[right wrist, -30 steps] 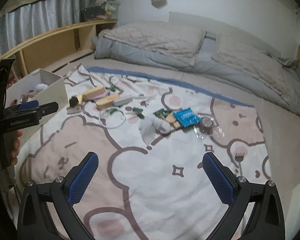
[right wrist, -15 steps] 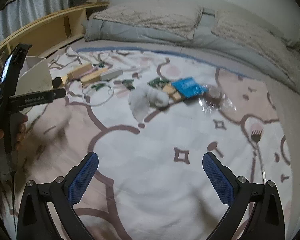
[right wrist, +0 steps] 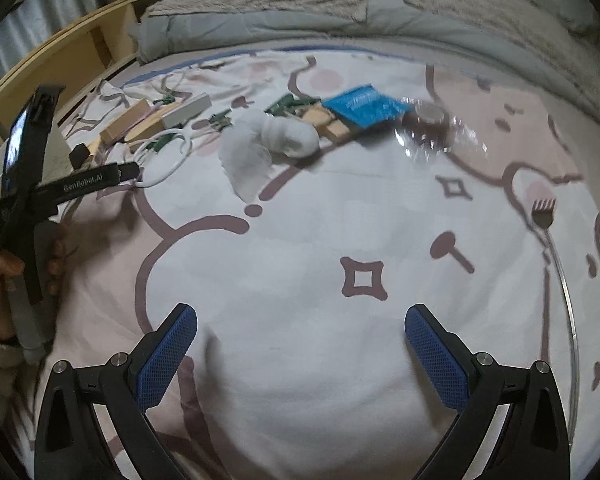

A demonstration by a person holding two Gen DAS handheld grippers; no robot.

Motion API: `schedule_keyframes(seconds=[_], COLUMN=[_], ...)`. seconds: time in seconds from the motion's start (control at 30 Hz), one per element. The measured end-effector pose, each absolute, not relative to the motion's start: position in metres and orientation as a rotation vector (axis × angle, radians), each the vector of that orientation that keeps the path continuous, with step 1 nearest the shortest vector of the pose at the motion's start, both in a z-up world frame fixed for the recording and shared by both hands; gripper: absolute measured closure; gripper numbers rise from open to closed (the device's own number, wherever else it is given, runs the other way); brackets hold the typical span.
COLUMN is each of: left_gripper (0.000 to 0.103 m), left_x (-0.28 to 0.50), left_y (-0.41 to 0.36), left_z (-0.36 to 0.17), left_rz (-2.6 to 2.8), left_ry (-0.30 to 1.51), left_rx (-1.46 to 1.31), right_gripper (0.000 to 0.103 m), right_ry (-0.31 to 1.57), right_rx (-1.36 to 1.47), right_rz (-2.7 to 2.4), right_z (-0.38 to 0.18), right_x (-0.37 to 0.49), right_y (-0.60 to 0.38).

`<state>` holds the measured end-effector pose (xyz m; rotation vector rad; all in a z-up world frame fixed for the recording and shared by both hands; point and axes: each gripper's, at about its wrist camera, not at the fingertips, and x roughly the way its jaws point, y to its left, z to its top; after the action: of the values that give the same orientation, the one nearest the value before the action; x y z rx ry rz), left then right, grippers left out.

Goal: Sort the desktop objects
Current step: 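Lower the right tool over the white mesh bundle and close on it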

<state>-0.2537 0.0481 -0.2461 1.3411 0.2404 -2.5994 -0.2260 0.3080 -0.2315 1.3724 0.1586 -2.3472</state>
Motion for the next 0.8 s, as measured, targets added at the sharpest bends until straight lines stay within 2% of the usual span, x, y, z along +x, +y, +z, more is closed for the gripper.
schedule_keyframes(seconds=[0.23,0.43,0.8], left_gripper=[0.000,0.000,0.000], left_x=[-0.252,-0.252,-0.232], left_y=[0.052,0.048,0.056], left_z=[-0.250,-0.252,-0.252], left_rz=[-2.590,-2.603,-2.593], left_ry=[0.201,0.255,0.228], left_rx=[1.333,1.335,1.314], right_gripper=[0.000,0.000,0.000], right_ry=[0.197,0.225,0.148], right_rx=[1.388,1.320,1.265], right_rz=[-2.357,-2.399,-2.465], right_z=[-0.221,-0.201,-0.188], right_x=[-0.253,-0.287,-0.335], right_y=[0.297,0.279,0.252])
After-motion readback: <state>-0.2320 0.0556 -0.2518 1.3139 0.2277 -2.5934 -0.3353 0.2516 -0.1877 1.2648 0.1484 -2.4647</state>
